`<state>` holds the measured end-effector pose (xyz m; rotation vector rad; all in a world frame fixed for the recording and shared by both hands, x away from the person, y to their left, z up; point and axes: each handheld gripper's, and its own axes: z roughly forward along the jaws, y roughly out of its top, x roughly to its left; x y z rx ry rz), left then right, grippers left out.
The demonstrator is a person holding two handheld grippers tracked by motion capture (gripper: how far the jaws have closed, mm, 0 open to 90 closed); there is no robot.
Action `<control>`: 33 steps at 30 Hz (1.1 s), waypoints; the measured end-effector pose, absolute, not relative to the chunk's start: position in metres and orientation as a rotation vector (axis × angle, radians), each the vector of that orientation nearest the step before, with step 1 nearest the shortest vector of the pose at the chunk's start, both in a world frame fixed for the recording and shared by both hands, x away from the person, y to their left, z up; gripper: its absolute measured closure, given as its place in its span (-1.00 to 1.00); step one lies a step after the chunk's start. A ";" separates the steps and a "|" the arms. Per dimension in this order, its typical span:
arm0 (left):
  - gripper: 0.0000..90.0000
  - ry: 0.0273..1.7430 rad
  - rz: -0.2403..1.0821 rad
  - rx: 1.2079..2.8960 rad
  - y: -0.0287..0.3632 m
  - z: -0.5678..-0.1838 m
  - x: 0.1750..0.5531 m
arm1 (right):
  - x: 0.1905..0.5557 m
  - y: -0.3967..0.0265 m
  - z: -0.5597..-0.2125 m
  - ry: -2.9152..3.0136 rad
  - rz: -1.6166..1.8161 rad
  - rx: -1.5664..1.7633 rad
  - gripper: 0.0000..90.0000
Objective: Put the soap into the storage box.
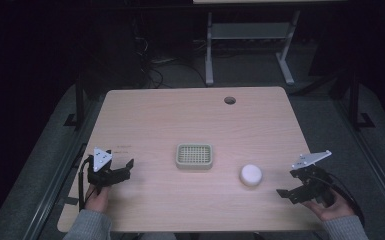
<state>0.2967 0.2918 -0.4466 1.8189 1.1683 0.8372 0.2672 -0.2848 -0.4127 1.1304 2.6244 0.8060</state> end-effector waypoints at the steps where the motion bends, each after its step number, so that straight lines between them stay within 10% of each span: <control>1: -0.72 1.169 0.835 1.819 0.292 -0.447 0.297 | 0.268 -0.283 -0.412 2.631 0.801 1.125 -0.67; 33: -0.72 1.177 0.845 1.834 0.291 -0.447 0.297 | 0.304 -0.228 -0.387 2.783 0.633 0.951 -0.67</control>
